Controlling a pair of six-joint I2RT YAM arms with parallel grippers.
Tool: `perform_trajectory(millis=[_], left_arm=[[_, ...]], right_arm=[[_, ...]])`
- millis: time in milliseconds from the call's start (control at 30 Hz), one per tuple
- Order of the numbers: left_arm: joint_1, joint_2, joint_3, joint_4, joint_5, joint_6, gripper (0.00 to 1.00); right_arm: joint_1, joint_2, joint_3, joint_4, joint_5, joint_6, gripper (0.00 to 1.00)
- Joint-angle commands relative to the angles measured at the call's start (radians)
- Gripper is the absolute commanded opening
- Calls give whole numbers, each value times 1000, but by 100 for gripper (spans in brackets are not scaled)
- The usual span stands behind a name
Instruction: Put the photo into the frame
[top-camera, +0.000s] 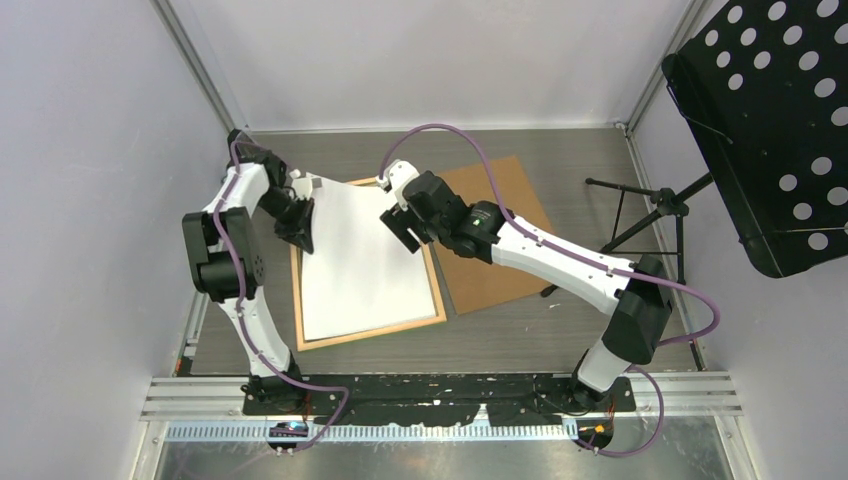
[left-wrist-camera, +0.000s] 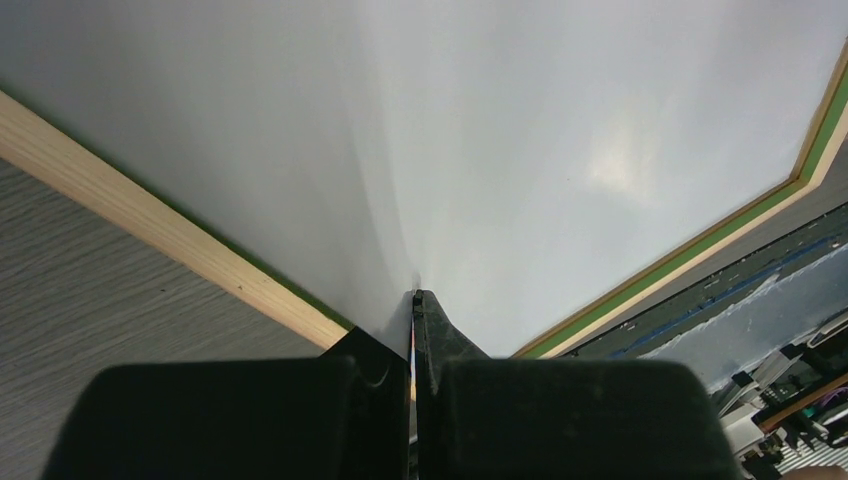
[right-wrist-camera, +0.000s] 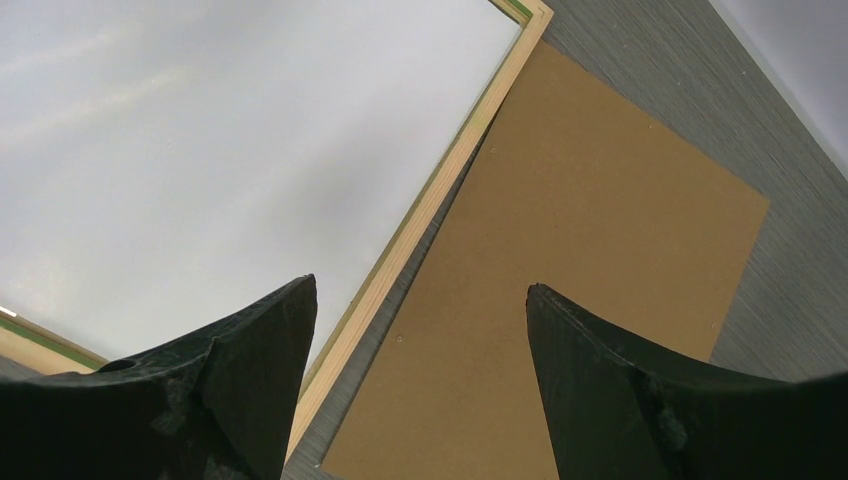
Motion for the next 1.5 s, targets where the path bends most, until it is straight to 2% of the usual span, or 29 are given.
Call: perform_trajectory(millis=[0, 467, 900, 1467], left_arm=[[-3, -23, 6, 33, 5, -22, 0], [3, -76, -89, 149, -8, -126, 0], [32, -80, -124, 192, -23, -150, 0], [9, -31, -73, 157, -7, -126, 0]], right_arm=[[0, -29, -16, 46, 12, -8, 82], [0, -32, -22, 48, 17, -11, 82], [1, -31, -24, 53, 17, -12, 82], [1, -25, -20, 54, 17, -12, 82]])
